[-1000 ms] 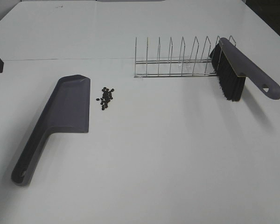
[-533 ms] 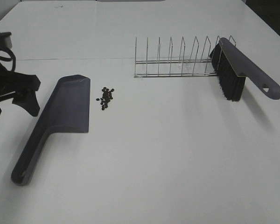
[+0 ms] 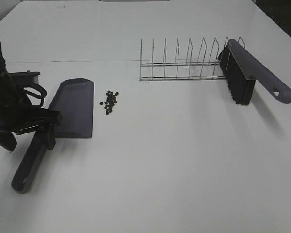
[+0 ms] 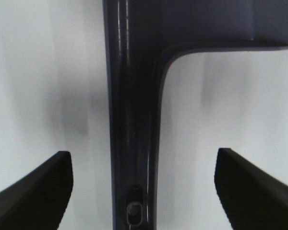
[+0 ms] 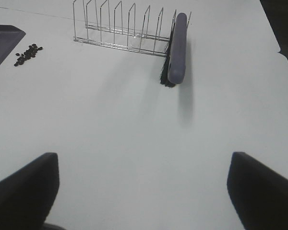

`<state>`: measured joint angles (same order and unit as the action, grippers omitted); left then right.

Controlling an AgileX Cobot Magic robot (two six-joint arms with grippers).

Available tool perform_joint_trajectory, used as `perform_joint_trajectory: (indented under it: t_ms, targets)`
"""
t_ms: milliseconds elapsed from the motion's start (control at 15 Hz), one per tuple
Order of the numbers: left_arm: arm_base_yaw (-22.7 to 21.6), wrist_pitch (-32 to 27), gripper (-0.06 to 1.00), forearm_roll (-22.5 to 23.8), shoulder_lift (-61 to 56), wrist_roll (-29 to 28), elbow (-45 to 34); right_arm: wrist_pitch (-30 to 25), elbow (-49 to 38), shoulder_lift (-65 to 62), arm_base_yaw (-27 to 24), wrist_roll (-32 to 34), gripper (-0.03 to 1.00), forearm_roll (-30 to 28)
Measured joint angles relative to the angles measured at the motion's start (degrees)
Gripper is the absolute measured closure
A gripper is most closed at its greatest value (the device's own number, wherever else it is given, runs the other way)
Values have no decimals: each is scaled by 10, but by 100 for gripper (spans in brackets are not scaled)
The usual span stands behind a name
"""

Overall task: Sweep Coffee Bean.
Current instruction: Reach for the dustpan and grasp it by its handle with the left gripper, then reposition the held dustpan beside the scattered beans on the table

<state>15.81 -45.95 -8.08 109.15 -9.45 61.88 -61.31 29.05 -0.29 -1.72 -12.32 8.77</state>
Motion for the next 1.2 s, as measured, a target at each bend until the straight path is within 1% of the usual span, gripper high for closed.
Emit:
perform_joint_trajectory:
  t_ms: [333, 467, 733, 800, 933, 1000, 1200]
  targets:
    - [0, 38, 20, 5, 39, -1, 3, 0, 0, 0, 0, 0, 17, 0]
    - [0, 60, 23, 6, 61, -1, 3, 0, 0, 0, 0, 0, 17, 0]
    - [0, 60, 30, 21, 73, 2, 9, 0, 0, 0, 0, 0, 17, 0]
    - [0, 60, 36, 27, 74, 2, 10, 0, 0, 0, 0, 0, 17, 0]
    - [-1, 61, 66, 30, 73, -5, 10, 0, 0, 0, 0, 0, 17, 0]
    - [-1, 60, 67, 30, 73, -7, 10, 0, 0, 0, 0, 0, 17, 0]
    - [-1, 56, 68, 29, 72, -28, 10, 0, 0, 0, 0, 0, 17, 0]
